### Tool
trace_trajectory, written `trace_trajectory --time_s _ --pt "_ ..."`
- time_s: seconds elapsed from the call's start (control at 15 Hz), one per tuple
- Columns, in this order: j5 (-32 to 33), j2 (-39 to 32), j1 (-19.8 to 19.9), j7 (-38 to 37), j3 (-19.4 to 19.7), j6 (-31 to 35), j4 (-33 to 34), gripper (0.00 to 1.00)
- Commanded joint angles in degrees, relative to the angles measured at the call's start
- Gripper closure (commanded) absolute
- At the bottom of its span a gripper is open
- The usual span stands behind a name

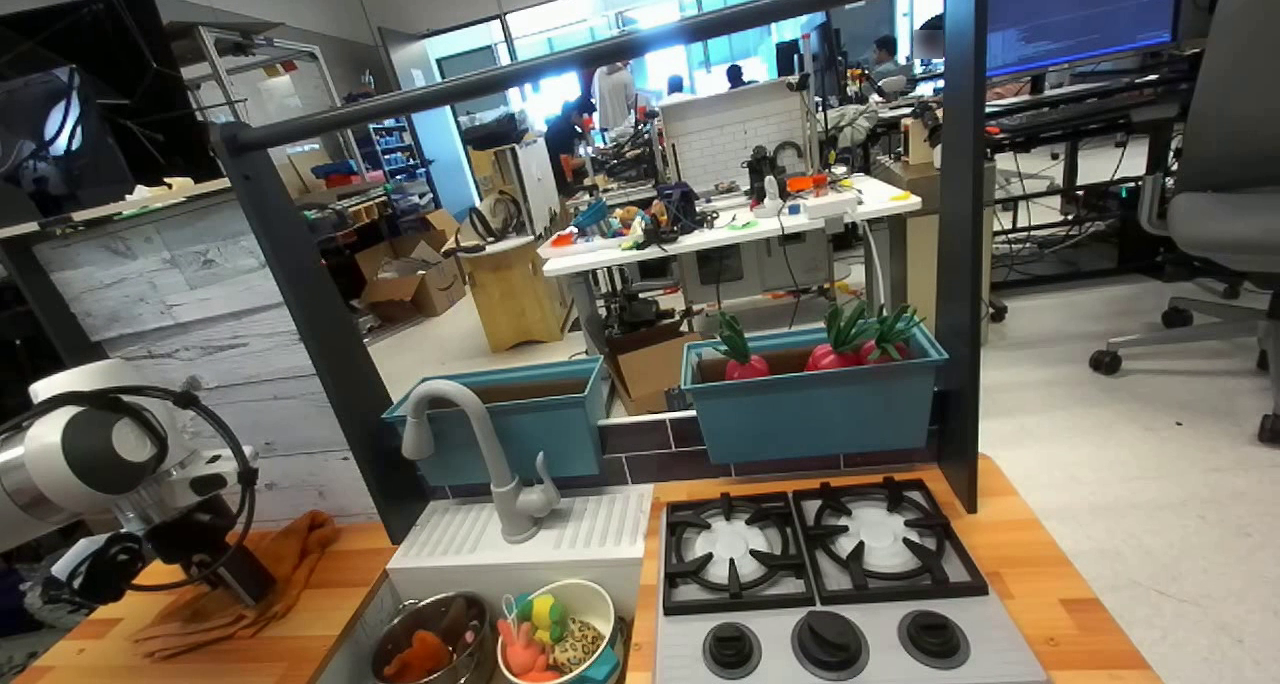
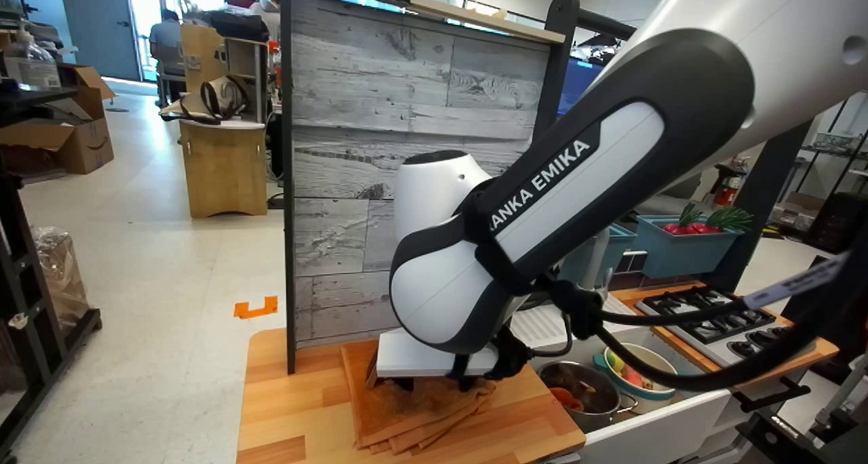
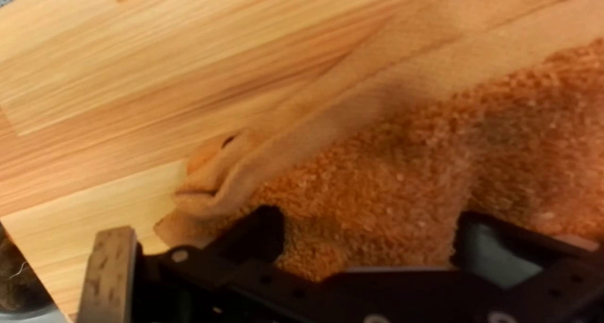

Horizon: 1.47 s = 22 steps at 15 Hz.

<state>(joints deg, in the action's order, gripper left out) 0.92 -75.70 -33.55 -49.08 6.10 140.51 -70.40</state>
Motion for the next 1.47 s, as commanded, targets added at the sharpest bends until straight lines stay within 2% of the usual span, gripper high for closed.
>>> trace_trajectory --time_s 0.0,0.67,0.73,0.93,1.07,1.27,1.4 --pt "1.13 7.87 -1.92 2.75 -1.34 7.29 -10.09 0.0" --pt "0.99 8.72 -1.53 2.75 -1.24 9.58 -11.31 0.0" --pt "0.98 -0.17 0.47 -0.42 -0.66 -0.08 0.62 0.0" --pt "0.56 3.35 -1.75 0.93 -0.04 7.5 -4.88 0.0" --pt "0.95 4.93 -2.34 1.49 0.12 9.25 -7.41 0.0" --pt "1.22 1.57 -0.95 3.3 -1.01 7.22 -2.72 0.0" --pt "0.64 2.5 -1.4 2.11 -0.56 7.07 -3.56 0.0"
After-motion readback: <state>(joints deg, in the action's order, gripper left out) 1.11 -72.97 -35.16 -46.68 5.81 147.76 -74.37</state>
